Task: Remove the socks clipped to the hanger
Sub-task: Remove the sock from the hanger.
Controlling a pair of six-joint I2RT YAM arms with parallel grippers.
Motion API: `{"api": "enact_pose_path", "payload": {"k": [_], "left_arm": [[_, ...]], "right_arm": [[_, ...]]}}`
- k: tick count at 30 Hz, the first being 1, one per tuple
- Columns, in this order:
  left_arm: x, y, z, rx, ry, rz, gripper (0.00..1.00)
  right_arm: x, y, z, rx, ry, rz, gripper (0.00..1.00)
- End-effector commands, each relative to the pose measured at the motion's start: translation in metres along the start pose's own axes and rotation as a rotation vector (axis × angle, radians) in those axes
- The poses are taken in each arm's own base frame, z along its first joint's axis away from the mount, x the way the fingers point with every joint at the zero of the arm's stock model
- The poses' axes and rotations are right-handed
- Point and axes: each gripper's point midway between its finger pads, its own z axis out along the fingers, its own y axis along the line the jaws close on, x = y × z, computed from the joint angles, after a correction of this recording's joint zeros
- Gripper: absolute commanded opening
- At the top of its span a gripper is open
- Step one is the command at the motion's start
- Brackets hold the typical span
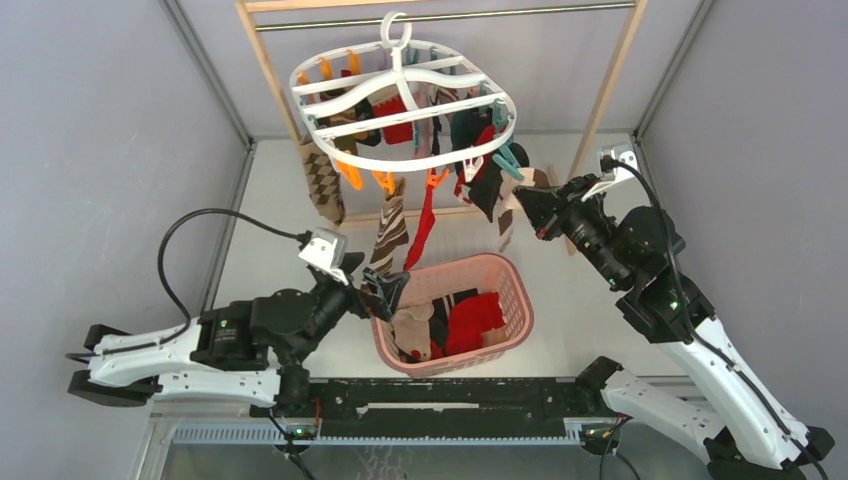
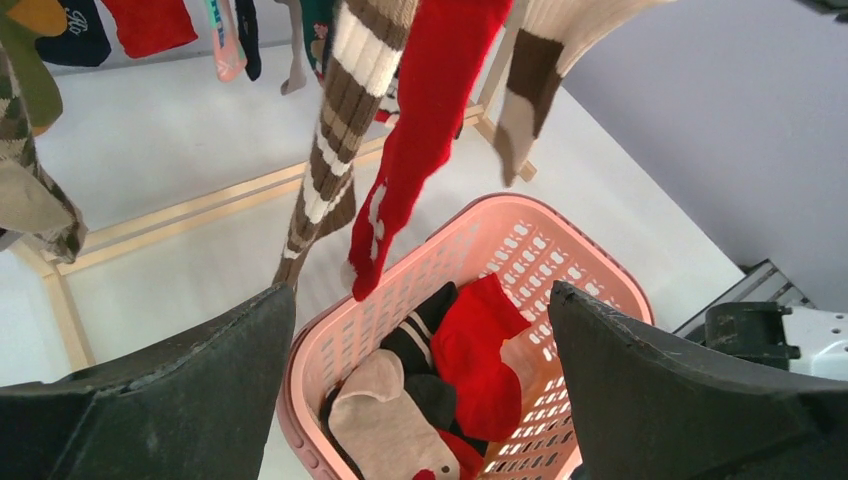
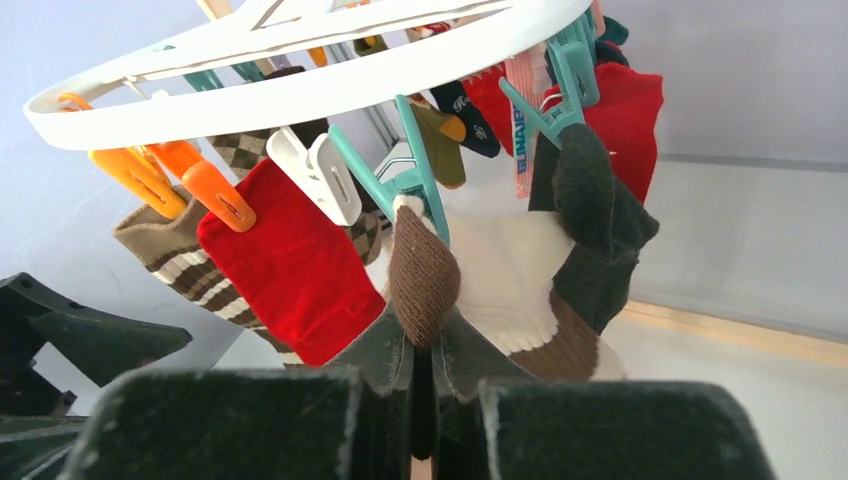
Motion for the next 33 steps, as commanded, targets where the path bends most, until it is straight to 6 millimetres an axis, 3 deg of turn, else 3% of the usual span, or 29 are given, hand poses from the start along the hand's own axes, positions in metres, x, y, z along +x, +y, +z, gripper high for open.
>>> {"api": "enact_pose_path", "payload": {"k": [1, 4, 13, 23, 33], "left_arm": [[0.003, -0.016, 0.009, 0.028, 0.014, 0.040, 1.00], [0.004, -0.030, 0.015, 0.072, 0.007, 0.056, 1.00], [0.003, -0.059, 0.029, 0.156, -0.043, 0.103, 1.00], [-0.006, -0.066, 0.039, 0.159, -0.162, 0.105, 1.00], [-0.003, -0.066, 0.071, 0.051, -0.216, 0.150, 1.00]], "right_arm": [[-0.009, 0.012, -0.002, -0.048, -0.022, 0.024, 0.00], [-0.002, 0.019, 0.002, -0.084, 0.006, 0.052, 0.00], [0.014, 0.065, 0.006, -0.306, 0.121, 0.196, 0.00], [0.026, 0.093, 0.006, -0.417, 0.204, 0.292, 0.00], [0.026, 0.106, 0.009, -0.450, 0.215, 0.338, 0.00]]}}
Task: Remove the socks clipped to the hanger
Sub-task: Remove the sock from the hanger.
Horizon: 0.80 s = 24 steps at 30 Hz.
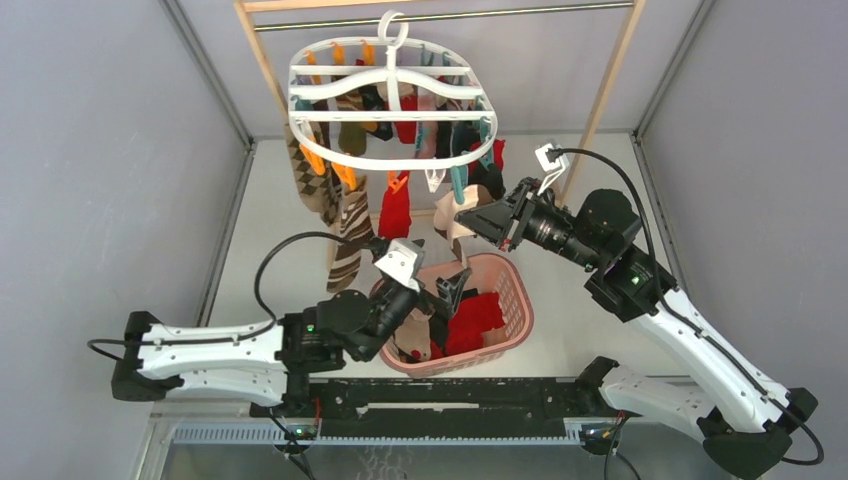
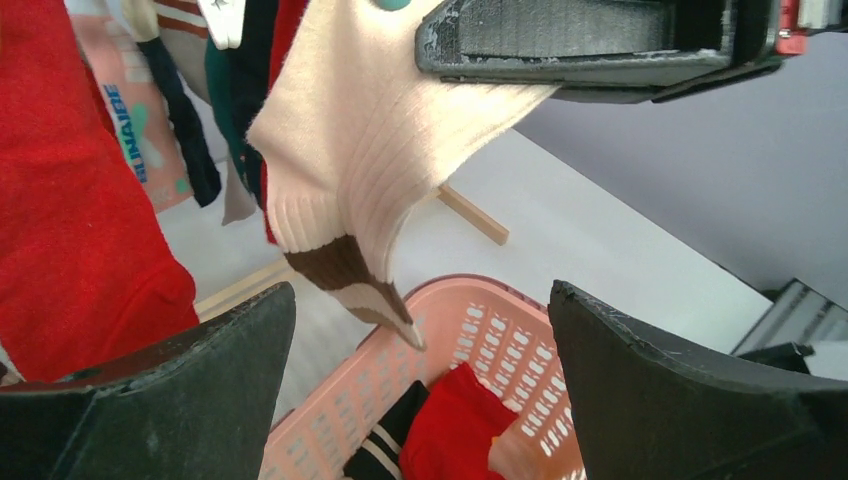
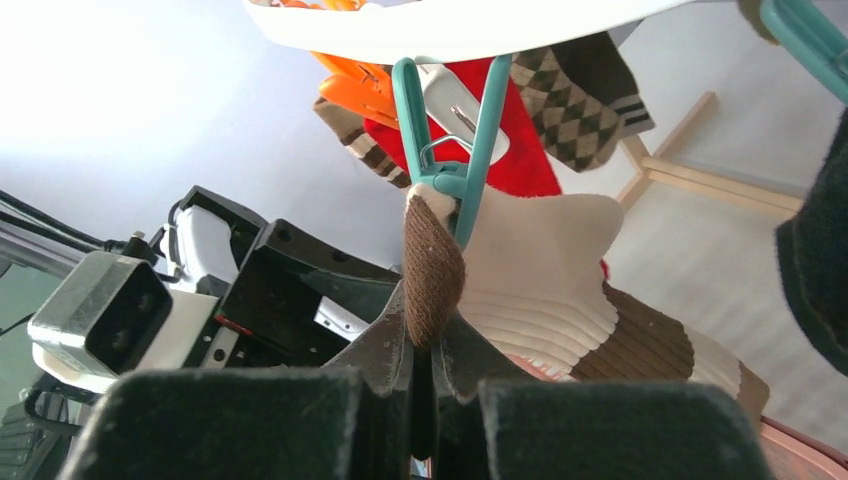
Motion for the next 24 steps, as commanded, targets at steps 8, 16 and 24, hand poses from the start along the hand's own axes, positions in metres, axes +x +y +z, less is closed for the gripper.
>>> {"api": "enact_pose_path", "payload": {"k": [8, 16, 24], "left_arm": [[0.003, 0.033, 0.031, -0.188, -0.078, 0.021, 1.00], [0.011, 0.054, 0.040, -0.238, -0.069, 0.019, 0.54], [0.013, 0.058, 0.033, -0.202, -0.056, 0.022, 0.04]], "right_arm": [[-0.002, 0.023, 0.006, -0.080, -0.009, 0.019, 0.00], [-0.002, 0.023, 0.003, -0.077, -0.008, 0.013, 0.00], [0.003, 0.012, 0.009, -0.041, 0.009, 0.009, 0.00]]}}
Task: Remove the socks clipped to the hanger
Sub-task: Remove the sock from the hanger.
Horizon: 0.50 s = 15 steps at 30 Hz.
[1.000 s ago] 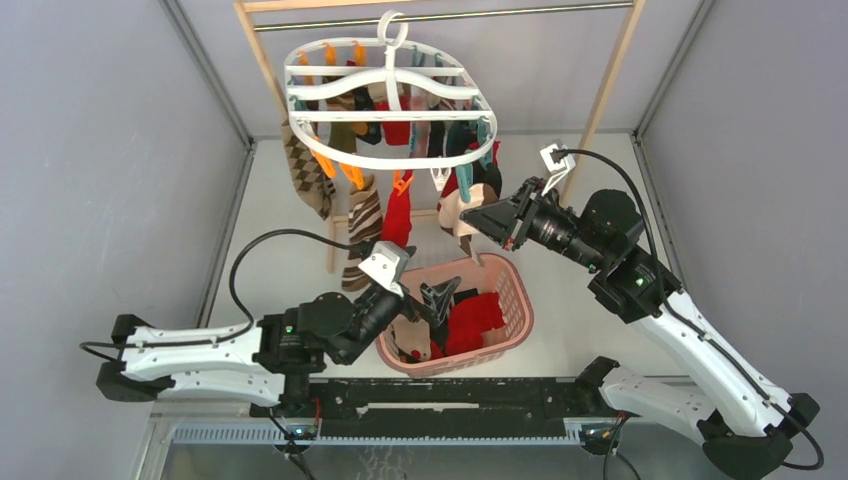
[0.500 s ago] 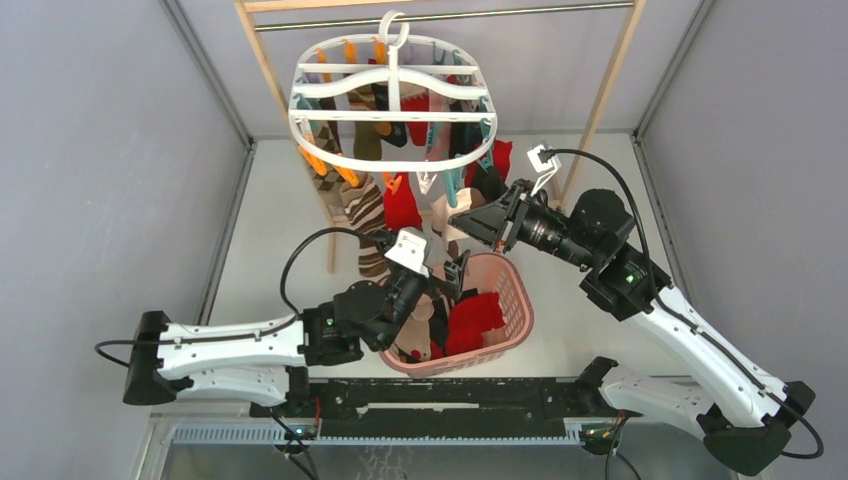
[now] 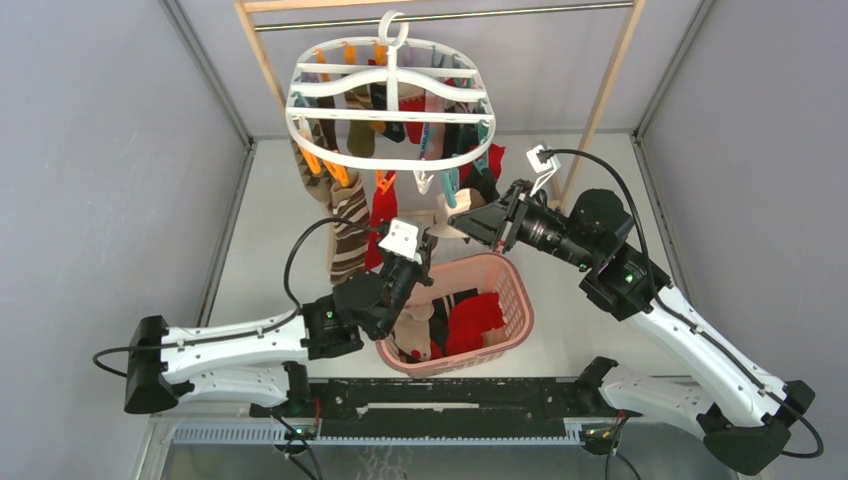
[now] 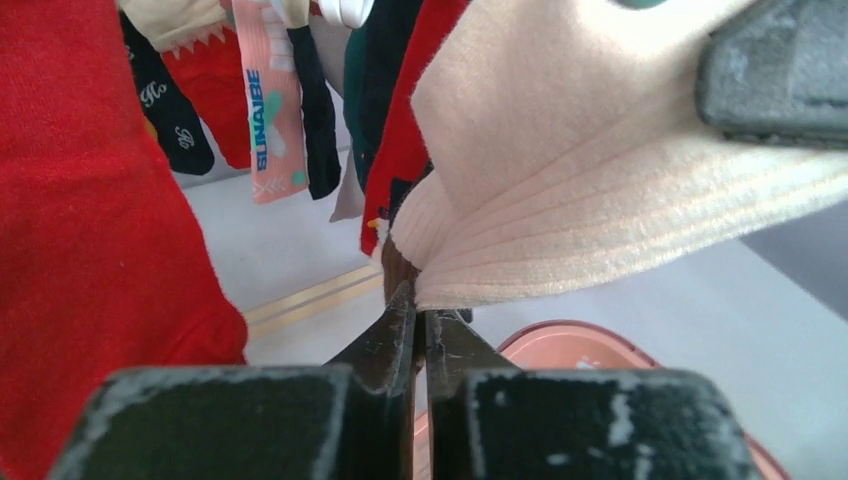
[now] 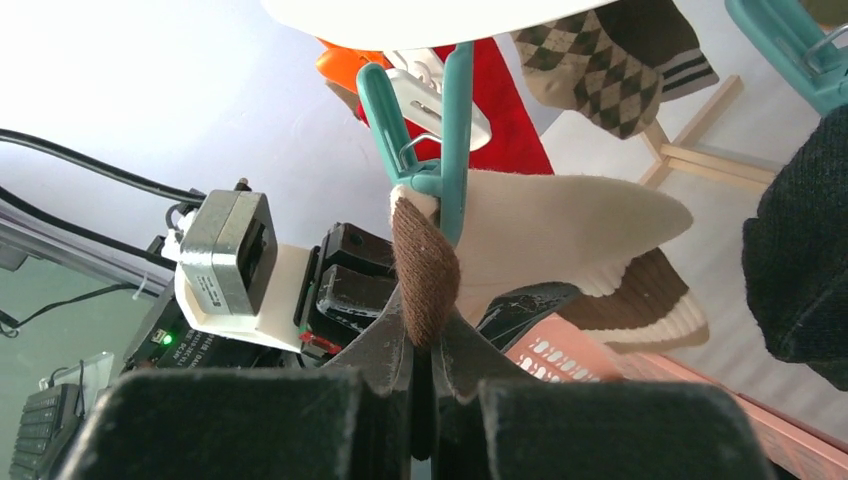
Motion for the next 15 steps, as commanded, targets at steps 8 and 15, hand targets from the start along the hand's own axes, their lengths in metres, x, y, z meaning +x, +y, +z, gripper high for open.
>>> {"api": "enact_pose_path", "payload": {"k": [8, 15], "left_arm": [[-0.018, 0.012, -0.021, 0.064, -0.019, -0.072, 0.00], [-0.021, 0.016, -0.023, 0.060, 0.016, -0.046, 0.00]], "right_arm": [[-0.001, -0.019, 0.011, 0.062, -0.001, -0.030, 0.05], [-0.005, -0.041, 0.008, 0.163, -0.027, -0.084, 0.41]]}}
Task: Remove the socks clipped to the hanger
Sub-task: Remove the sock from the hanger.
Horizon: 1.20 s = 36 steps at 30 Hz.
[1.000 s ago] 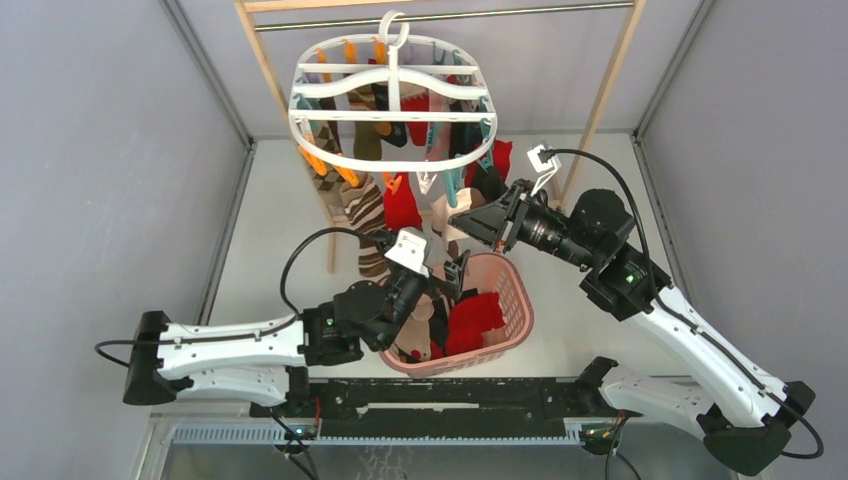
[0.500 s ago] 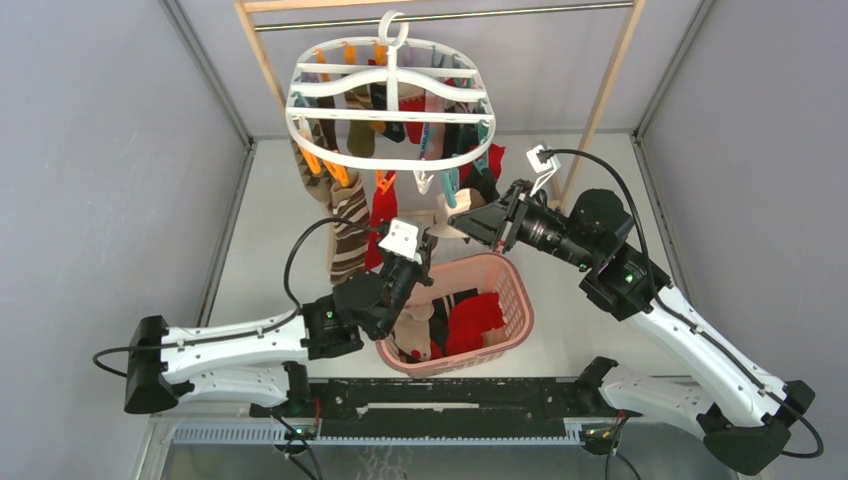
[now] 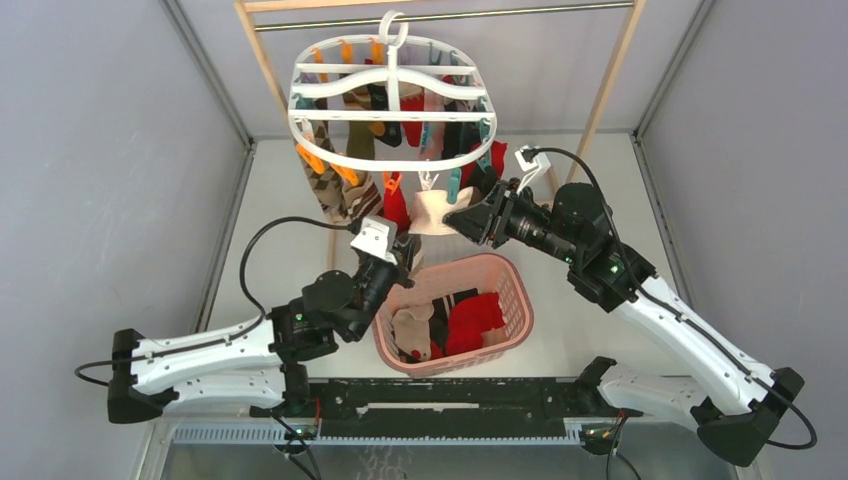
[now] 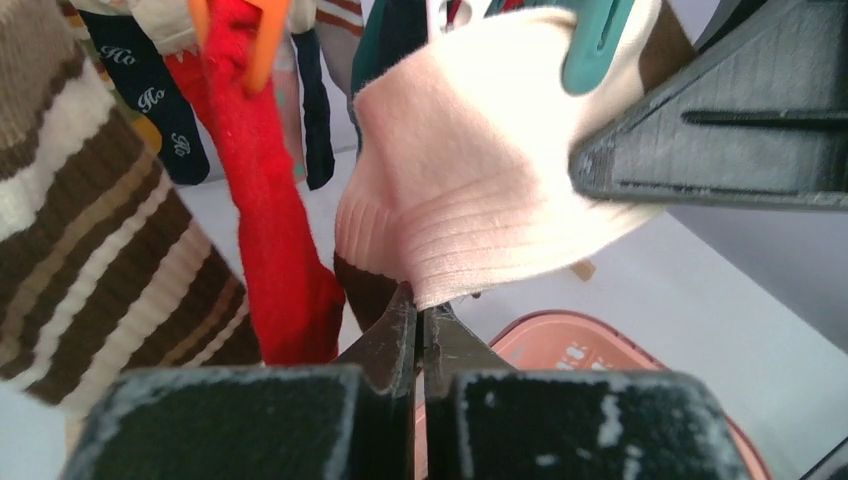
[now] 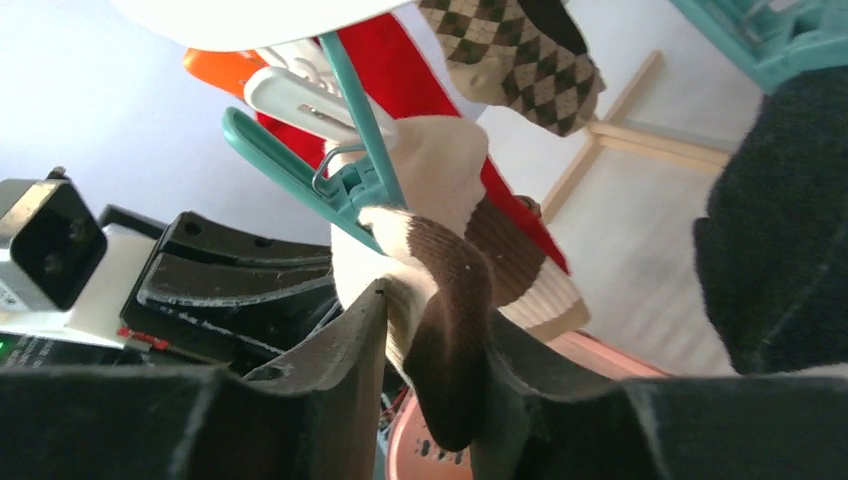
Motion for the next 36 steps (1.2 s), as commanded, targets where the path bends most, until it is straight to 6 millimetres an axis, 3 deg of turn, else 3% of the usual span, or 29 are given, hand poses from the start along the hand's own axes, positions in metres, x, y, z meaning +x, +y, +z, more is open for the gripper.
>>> {"api": "enact_pose_path", "payload": {"k": [1, 8, 16, 19, 36], "left_arm": [[0.003, 0.000, -0.001, 0.008, 0.038, 0.017, 0.00], [0.008, 0.004, 0.010, -0.009, 0.096, 0.047, 0.00], [0.008, 0.008, 0.013, -0.007, 0.104, 0.039, 0.00], [0.008, 0.008, 0.013, -0.006, 0.105, 0.039, 0.00], [0.012, 0.005, 0.015, 0.019, 0.115, 0.031, 0.00]], "right_arm": [[-0.016, -0.007, -0.009, 0.055, -0.067, -0.073, 0.44], [-0.039, -0.001, -0.027, 0.047, -0.152, -0.158, 0.60], [-0.067, -0.001, -0.033, 0.105, -0.222, -0.296, 0.71], [-0.071, 0.002, -0.028, 0.096, -0.228, -0.328, 0.86], [-0.077, 0.023, 0.003, 0.048, -0.280, -0.464, 0.76]]}}
